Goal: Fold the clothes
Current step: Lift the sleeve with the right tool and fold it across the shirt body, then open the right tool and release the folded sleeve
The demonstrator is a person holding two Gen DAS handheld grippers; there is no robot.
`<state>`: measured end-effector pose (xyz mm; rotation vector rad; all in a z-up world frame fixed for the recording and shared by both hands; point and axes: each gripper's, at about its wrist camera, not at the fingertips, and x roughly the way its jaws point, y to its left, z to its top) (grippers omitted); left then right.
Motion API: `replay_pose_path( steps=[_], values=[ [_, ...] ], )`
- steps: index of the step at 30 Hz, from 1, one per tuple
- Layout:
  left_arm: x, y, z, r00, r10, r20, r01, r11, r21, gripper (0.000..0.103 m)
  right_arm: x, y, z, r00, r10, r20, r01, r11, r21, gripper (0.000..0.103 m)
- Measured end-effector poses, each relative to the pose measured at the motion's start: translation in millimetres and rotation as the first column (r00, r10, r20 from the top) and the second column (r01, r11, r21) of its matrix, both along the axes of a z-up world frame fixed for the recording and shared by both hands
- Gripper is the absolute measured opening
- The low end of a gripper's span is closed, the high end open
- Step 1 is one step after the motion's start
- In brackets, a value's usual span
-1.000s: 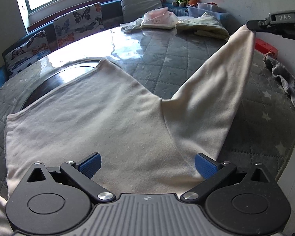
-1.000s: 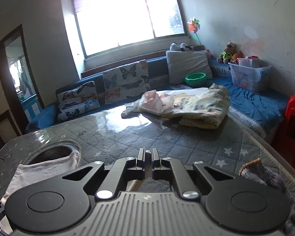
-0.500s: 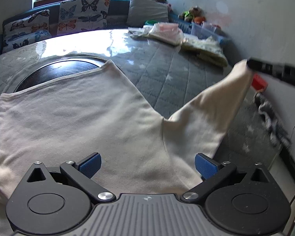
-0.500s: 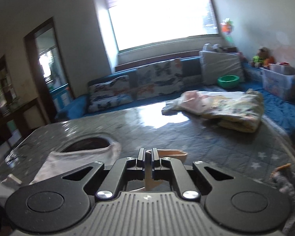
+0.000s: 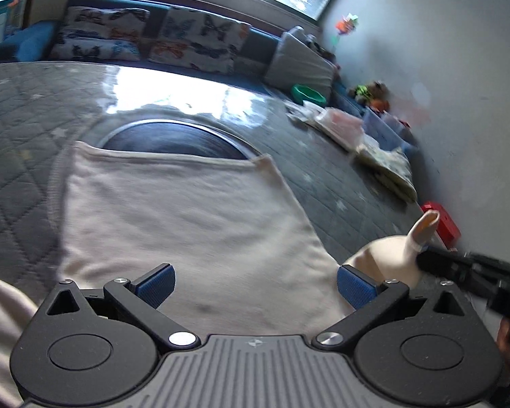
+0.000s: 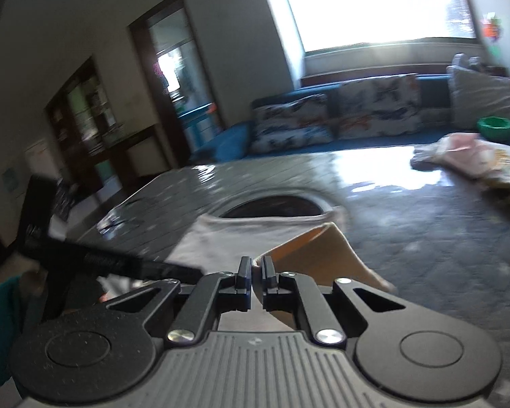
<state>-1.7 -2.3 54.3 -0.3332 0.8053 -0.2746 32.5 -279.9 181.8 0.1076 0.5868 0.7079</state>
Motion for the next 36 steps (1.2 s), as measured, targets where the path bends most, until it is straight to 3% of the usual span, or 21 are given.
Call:
replay_pose_path(
  steps=[10, 16, 21, 26, 30, 36],
  values=[
    [-3.9, 45.2, -13.3, 0.993, 0.105, -0.046, -0.107, 0.993, -0.041, 0.103, 0.6, 85.6, -14.2, 0.974, 0.227, -0.01, -0.227, 0.972, -0.056, 0.005],
    [-4.3, 59.5, -24.5, 0.987, 0.143, -0.078, -0.147, 0.988, -0.041, 0.103, -4.1, 98.6, -28.2, 0.961, 0.273, -0.04, -0.275, 0.96, -0.059, 0.005],
    [-3.8, 61.8, -29.6, 0.986, 0.144, -0.087, -0.147, 0.989, -0.024, 0.103, -13.7, 93.7, -24.9, 0.951, 0.307, -0.028, -0.309, 0.948, -0.083, 0.015],
    [-2.8, 42.3, -35.3, 0.991, 0.102, -0.083, -0.097, 0.993, 0.065, 0.103, -7.7, 68.5, -15.8, 0.966, 0.259, 0.016, -0.255, 0.958, -0.129, 0.034],
    [-5.7, 20.5, -39.9, 0.997, 0.058, -0.049, -0.049, 0.985, 0.167, 0.102, -4.6, 36.0, -13.8, 0.986, 0.163, 0.031, -0.155, 0.971, -0.185, 0.044],
    [-10.2, -10.1, -46.2, 1.0, -0.009, -0.006, 0.011, 0.949, 0.315, 0.085, -3.4, -0.3, -27.5, 0.997, 0.073, -0.002, -0.07, 0.946, -0.316, 0.051]
  ],
)
